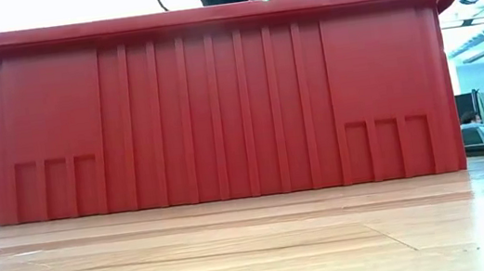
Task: Pick and place slides into bin
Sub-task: Put the black slide into the red bin, then return to Home Position
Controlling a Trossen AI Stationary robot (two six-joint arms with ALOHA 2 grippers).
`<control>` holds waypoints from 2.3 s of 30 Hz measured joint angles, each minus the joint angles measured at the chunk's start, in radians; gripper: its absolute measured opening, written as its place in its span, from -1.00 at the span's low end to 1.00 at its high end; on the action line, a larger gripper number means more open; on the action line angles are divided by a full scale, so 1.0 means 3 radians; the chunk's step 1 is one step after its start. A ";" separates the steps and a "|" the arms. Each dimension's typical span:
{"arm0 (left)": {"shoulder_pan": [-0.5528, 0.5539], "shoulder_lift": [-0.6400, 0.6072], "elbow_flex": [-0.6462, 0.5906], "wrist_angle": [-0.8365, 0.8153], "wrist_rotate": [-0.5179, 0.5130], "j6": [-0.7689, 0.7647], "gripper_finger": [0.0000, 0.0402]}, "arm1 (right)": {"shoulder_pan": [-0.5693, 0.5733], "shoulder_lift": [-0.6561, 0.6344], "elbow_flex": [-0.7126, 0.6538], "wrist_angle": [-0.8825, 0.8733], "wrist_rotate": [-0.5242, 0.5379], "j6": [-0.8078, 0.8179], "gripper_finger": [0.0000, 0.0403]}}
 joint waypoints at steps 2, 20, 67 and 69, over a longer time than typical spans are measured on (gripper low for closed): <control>0.0001 0.0002 0.0000 -0.0030 0.0038 -0.0054 0.00 | 0.0037 -0.0001 -0.0024 0.0023 -0.0005 0.0092 -0.98; 0.0001 0.0048 0.0000 -0.0162 0.0265 -0.0256 0.00 | 0.0147 0.0112 -0.0493 0.0735 0.0068 0.0295 -0.98; 0.0000 0.0114 0.0000 -0.0249 0.0341 -0.0345 0.00 | 0.0187 -0.0072 -0.0491 0.0839 -0.0858 -0.0167 -0.04; 0.0001 0.0114 0.0000 -0.0269 0.0337 -0.0380 0.00 | 0.0187 -0.0115 -0.0491 0.0843 -0.0840 -0.0216 -0.03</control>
